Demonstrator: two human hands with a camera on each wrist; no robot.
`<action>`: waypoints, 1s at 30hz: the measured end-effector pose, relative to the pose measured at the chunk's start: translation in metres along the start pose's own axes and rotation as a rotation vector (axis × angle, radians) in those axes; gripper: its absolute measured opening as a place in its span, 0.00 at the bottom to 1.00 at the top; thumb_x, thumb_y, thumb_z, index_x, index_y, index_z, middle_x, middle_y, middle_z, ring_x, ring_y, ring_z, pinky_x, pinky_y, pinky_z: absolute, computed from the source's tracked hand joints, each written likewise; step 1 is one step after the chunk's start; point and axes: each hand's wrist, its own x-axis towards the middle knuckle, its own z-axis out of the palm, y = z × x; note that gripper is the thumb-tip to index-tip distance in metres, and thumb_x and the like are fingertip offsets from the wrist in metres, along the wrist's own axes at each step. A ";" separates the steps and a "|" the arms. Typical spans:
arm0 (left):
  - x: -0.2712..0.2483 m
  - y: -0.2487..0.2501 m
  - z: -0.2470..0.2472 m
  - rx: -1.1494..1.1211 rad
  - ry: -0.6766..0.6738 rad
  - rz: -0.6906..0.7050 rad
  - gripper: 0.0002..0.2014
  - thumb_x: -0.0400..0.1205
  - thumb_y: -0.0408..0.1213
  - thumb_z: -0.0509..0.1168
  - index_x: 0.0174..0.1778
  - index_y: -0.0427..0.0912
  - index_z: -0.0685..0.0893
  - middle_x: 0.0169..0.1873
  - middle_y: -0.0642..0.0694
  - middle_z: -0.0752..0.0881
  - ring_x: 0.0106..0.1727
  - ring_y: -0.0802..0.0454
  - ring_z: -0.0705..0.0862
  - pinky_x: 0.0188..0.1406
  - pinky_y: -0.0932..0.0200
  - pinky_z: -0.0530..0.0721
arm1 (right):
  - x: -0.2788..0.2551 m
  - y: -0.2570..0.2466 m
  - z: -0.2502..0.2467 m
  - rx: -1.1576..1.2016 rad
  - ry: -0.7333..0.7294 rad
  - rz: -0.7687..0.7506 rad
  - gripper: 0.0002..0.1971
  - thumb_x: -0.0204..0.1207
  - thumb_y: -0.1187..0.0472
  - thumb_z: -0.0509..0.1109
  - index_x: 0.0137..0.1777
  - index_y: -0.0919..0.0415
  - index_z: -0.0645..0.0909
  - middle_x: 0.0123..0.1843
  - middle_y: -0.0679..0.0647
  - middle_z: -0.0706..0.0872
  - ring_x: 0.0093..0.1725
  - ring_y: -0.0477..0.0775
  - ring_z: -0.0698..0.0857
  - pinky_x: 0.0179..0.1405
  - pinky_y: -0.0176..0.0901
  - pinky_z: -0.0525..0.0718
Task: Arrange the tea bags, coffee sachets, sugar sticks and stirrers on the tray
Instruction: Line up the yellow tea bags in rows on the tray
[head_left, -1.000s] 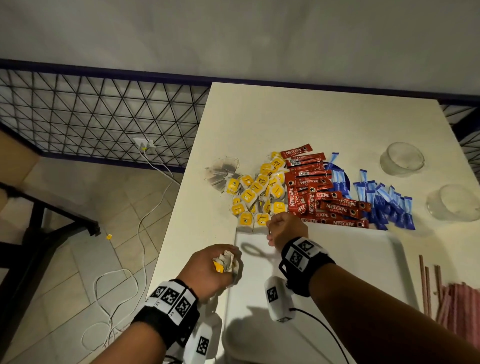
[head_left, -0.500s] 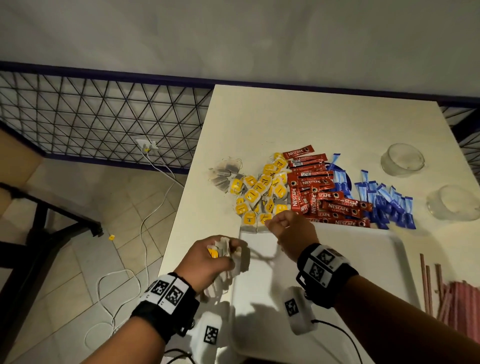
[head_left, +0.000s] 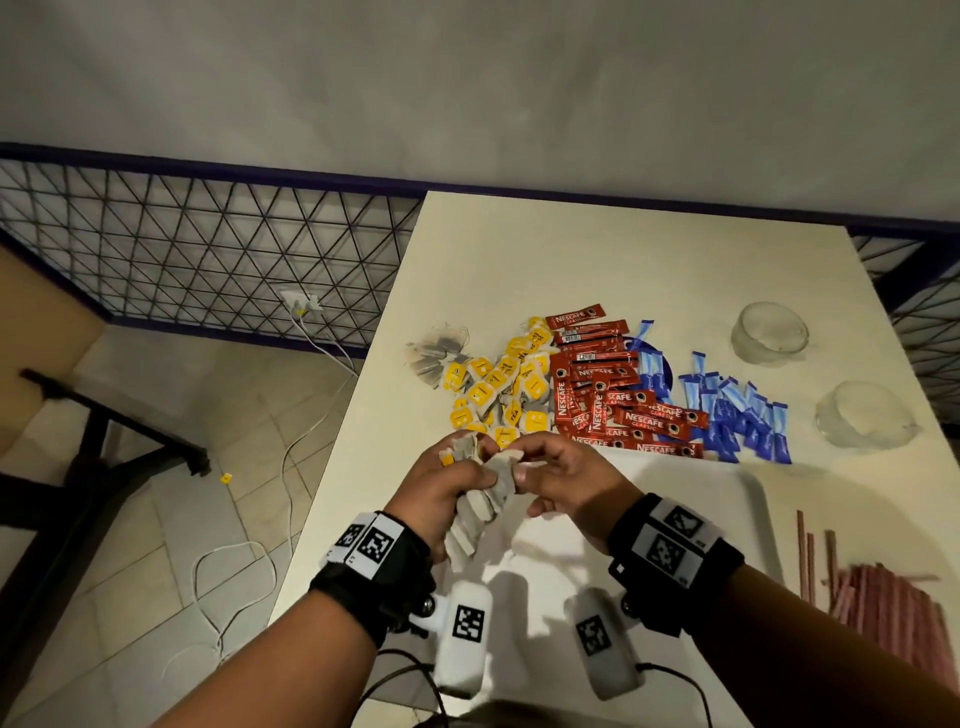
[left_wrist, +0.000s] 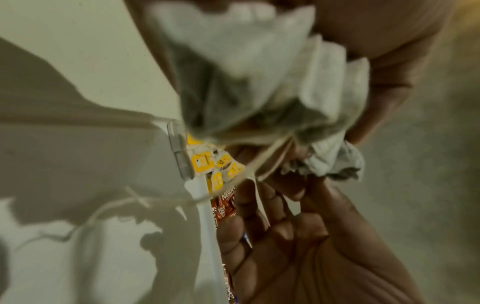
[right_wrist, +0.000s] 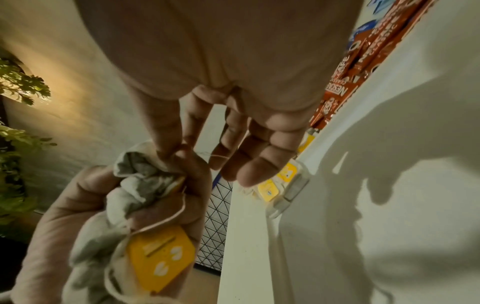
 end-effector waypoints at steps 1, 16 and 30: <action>-0.003 -0.001 0.006 -0.019 0.013 -0.006 0.18 0.55 0.32 0.70 0.40 0.38 0.80 0.32 0.38 0.79 0.30 0.46 0.78 0.33 0.58 0.75 | -0.004 -0.002 -0.006 0.008 0.005 -0.004 0.08 0.77 0.70 0.70 0.48 0.56 0.81 0.45 0.51 0.85 0.36 0.40 0.87 0.34 0.39 0.81; -0.028 -0.021 0.050 -0.191 0.088 -0.004 0.06 0.68 0.29 0.63 0.35 0.34 0.84 0.28 0.37 0.79 0.23 0.49 0.74 0.21 0.66 0.73 | -0.031 -0.019 -0.044 -0.169 0.096 -0.186 0.08 0.74 0.65 0.75 0.42 0.49 0.88 0.36 0.46 0.88 0.33 0.47 0.83 0.33 0.39 0.84; -0.027 0.002 0.018 1.076 0.019 0.380 0.22 0.64 0.35 0.67 0.55 0.48 0.89 0.53 0.60 0.88 0.52 0.65 0.85 0.54 0.69 0.79 | -0.002 -0.026 -0.036 -0.564 0.186 -0.019 0.11 0.72 0.62 0.69 0.38 0.41 0.82 0.30 0.47 0.86 0.27 0.48 0.83 0.26 0.42 0.79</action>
